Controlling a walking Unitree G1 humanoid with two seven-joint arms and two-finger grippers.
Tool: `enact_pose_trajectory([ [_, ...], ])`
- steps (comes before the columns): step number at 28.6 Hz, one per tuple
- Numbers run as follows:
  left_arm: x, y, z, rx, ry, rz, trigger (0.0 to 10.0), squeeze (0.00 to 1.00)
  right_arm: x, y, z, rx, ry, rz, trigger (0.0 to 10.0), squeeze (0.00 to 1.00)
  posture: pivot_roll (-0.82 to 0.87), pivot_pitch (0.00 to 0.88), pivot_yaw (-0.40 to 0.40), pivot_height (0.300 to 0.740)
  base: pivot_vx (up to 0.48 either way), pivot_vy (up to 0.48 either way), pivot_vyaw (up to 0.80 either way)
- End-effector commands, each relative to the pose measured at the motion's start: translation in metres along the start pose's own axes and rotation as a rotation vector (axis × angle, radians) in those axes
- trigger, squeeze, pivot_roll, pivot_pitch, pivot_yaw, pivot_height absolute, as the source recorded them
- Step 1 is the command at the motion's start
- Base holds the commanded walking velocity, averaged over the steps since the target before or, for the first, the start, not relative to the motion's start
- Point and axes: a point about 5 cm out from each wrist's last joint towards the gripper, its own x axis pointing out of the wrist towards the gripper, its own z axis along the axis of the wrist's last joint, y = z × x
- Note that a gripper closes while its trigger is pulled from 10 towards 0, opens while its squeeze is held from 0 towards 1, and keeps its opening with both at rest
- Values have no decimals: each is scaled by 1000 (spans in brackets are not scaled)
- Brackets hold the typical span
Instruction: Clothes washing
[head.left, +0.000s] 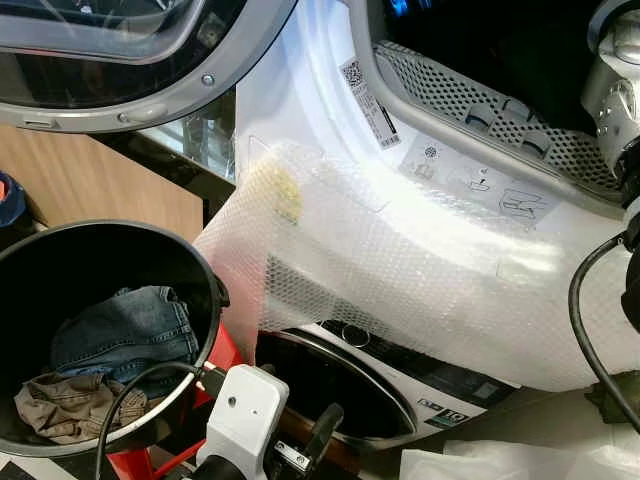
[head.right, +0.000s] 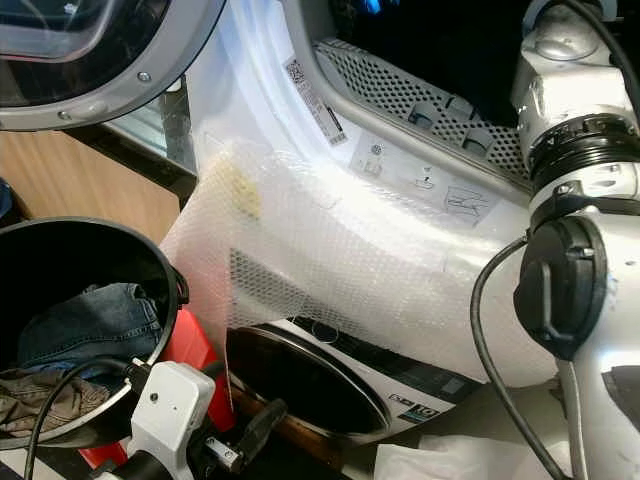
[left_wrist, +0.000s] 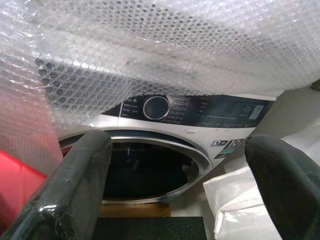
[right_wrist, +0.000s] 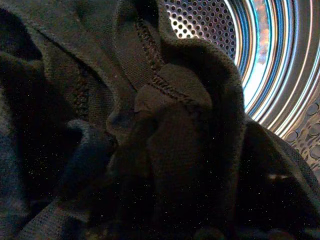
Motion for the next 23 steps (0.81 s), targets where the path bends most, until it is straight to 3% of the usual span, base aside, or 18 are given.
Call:
enact_pose_trajectory([
  [1,-2,-5,2,-16,-6,-30,10000,0,4,-18,1,0,-2,-54,10000,1000,132,203,-285,740,0,0,0],
  [11,-1,-4,2,-12,-7,-26,10000,0,2,-11,3,-31,-12,-16,10000,1000,142,184,-291,740,0,0,0],
  [18,2,-2,3,-4,-12,-24,10000,0,1,2,1,-119,-1,117,10000,1000,135,173,-284,740,0,0,0],
  [23,4,-1,4,1,-20,-31,10000,0,1,2,-2,-199,11,164,10000,1000,128,165,-274,740,0,0,0],
])
